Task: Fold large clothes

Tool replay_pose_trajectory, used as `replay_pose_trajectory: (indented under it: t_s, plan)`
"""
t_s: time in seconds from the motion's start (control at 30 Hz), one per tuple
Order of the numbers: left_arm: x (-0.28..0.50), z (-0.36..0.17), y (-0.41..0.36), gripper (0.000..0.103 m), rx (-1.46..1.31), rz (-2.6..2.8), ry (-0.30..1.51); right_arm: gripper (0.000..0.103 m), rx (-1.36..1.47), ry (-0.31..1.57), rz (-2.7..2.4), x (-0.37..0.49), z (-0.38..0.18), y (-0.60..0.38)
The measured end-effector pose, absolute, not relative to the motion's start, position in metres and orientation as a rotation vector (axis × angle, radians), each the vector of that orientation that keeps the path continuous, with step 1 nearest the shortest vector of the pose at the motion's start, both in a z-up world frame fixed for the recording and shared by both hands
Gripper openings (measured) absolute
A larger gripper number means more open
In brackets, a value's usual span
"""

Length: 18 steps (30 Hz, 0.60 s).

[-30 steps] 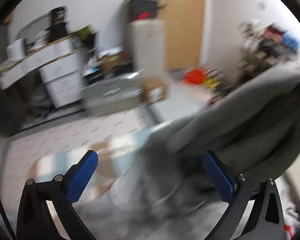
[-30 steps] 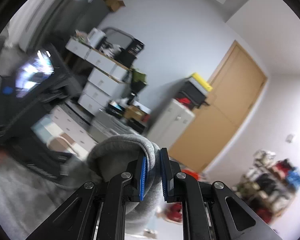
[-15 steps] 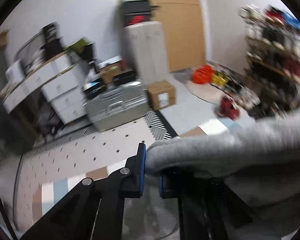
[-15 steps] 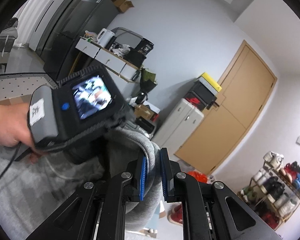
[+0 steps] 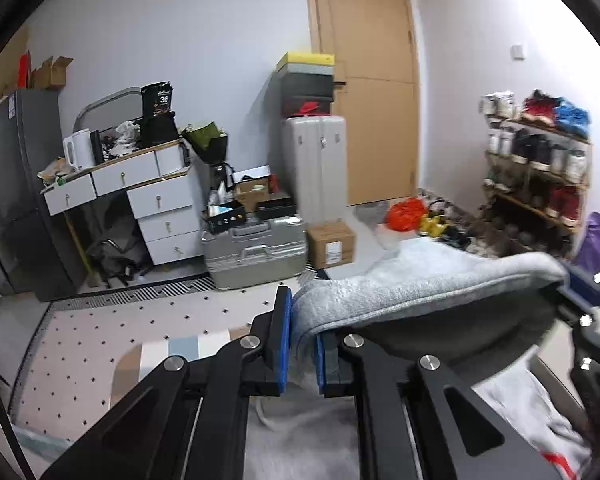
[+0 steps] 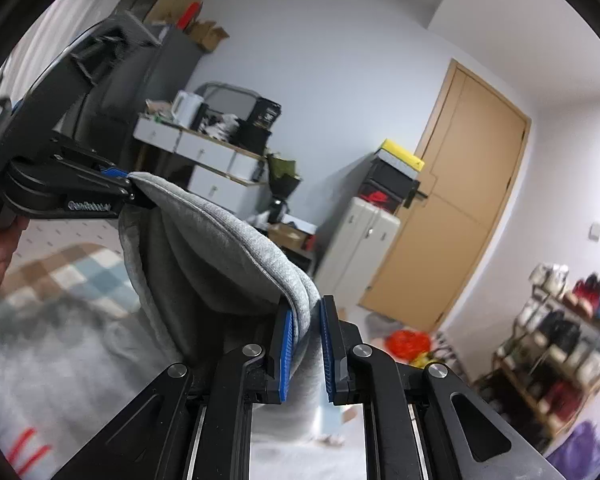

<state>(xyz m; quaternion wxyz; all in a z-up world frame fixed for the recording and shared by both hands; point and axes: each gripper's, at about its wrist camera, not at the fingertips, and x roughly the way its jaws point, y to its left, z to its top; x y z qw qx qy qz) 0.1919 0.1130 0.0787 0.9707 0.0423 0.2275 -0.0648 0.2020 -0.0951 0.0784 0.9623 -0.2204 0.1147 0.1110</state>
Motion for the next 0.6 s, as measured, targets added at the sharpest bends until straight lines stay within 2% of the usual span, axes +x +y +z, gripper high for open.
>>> replay_pose_trajectory:
  t_s: [0.13,0.27,0.43,0.57,0.6]
  plan:
    - [0.134,0.053,0.106,0.006,0.044,-0.194,0.491,0.012,-0.396,0.281,0.264,0.151,0.058,-0.103]
    - [0.096,0.012,0.090,0.006,0.045,-0.254,0.530,0.012,-0.308,0.412,0.278,0.106,0.023,-0.111]
    - [0.086,-0.033,0.084,0.006,-0.014,-0.325,0.679,0.012,-0.164,0.591,0.259,0.077,-0.022,-0.124]
    - [0.084,-0.055,0.077,0.013,0.031,-0.343,0.826,0.012,-0.177,0.729,0.266,0.070,-0.058,-0.129]
    - [0.079,-0.056,0.076,0.019,0.046,-0.349,0.837,0.012,-0.187,0.751,0.269,0.068,-0.064,-0.129]
